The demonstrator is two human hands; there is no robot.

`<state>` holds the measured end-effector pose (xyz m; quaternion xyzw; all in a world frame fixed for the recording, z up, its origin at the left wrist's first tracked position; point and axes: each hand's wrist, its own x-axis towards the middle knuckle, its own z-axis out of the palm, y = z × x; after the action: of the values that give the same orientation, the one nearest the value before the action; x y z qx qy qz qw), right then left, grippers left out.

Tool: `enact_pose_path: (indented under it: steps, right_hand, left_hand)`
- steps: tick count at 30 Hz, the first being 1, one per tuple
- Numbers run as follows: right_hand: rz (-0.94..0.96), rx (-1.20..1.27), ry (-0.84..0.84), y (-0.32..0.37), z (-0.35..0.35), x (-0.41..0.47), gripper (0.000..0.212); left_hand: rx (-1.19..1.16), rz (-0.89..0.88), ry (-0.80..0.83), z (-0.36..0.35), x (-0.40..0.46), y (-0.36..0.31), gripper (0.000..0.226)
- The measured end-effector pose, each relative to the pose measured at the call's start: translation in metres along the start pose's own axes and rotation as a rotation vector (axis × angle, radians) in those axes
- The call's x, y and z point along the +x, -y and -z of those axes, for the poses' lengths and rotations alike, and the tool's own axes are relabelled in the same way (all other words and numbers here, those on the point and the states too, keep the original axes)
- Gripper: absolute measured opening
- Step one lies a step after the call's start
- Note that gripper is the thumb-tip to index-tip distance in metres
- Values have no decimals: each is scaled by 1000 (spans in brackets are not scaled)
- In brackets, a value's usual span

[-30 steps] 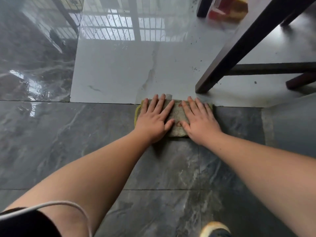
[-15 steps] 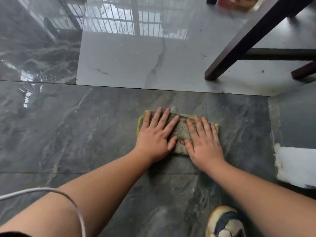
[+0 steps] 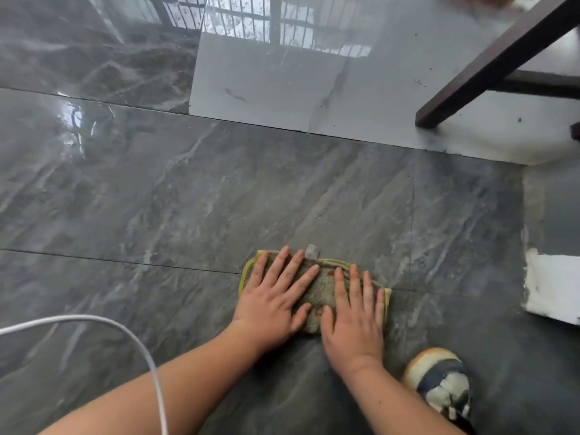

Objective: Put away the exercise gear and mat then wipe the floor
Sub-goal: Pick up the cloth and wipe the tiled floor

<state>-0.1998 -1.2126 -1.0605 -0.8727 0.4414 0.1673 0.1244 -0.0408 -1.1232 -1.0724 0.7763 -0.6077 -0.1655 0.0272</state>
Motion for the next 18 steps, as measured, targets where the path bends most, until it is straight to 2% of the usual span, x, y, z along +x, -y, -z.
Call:
enact_pose_path:
  steps: [10, 18]
  right_hand:
    - [86, -66, -82, 7, -8, 13, 77]
    - [131, -44, -144, 42, 8, 63, 74]
  left_hand:
    - [-19, 38, -55, -2, 3, 12, 75]
    - [18, 137, -80, 12, 33, 56, 75]
